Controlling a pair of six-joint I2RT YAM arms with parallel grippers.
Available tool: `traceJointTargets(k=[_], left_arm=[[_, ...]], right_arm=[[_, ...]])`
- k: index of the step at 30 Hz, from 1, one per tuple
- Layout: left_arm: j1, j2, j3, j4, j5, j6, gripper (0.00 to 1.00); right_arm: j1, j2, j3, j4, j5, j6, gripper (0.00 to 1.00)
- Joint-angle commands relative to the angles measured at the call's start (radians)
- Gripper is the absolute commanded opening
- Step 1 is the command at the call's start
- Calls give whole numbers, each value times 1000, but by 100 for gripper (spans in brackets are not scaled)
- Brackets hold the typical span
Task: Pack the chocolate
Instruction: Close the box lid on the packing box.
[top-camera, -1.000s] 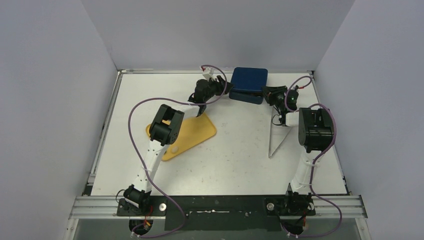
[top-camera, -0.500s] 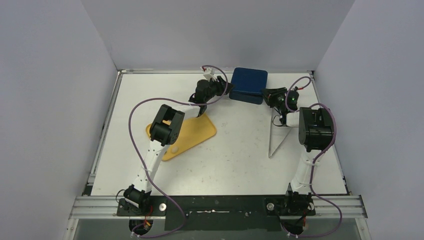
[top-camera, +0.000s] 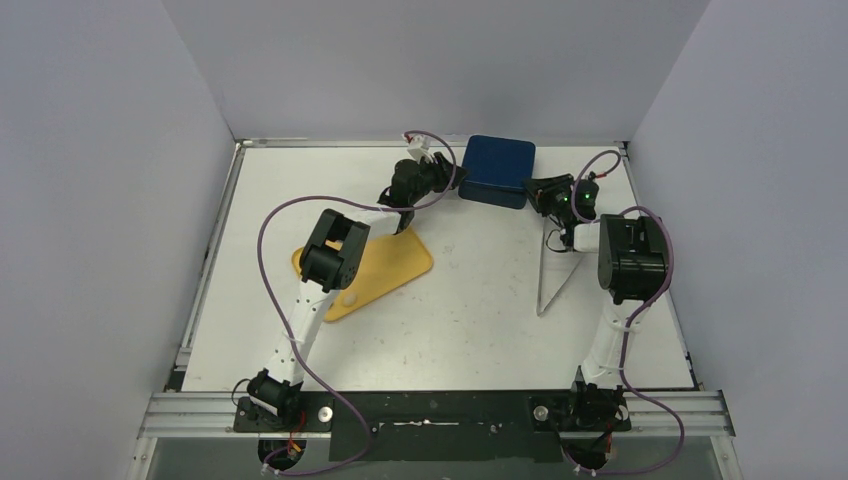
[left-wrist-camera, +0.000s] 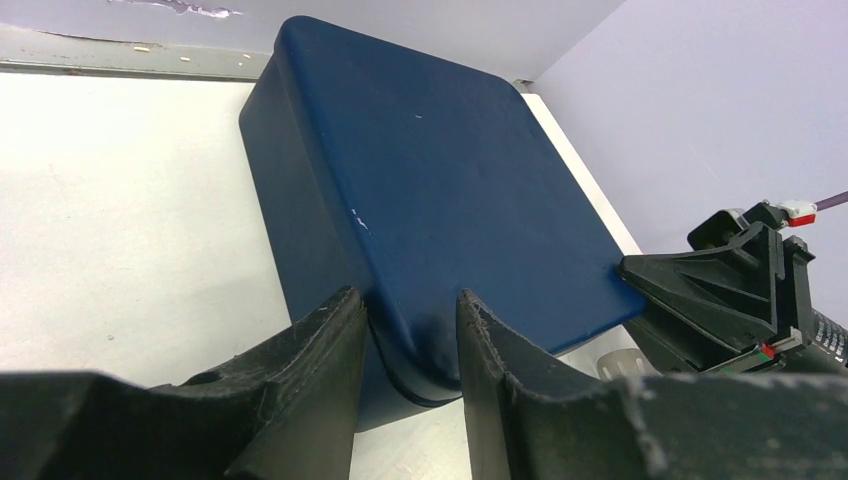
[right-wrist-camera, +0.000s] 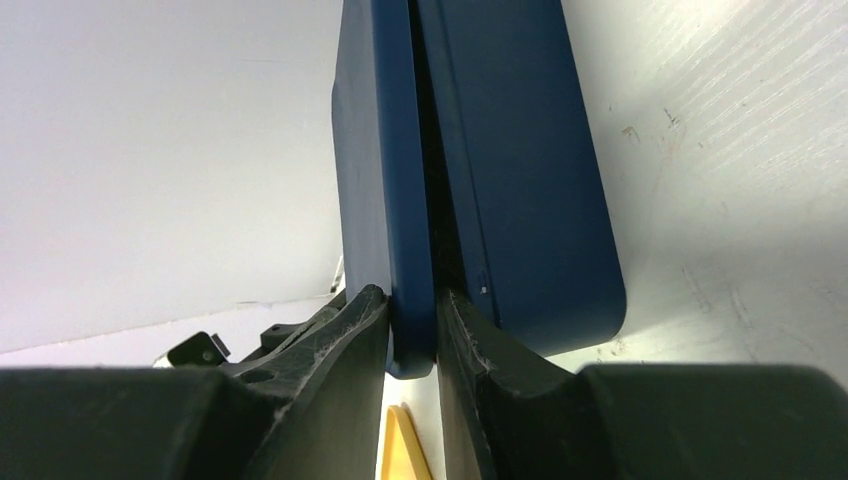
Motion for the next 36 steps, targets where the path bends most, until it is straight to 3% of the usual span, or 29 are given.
traceJointTargets(k=[1,27,36], left_arm=[[-6,-32,10,40,12,9,35],[-15,-48,-23,82,38,6,33],[-21,-49,-19,83,41,14,33]], right_arm=[[-13,-55,31,-75,29,-73,25],[-19,-172,67,-377,161,-290,31],[-20,-184,70,-287,145,-323,36]])
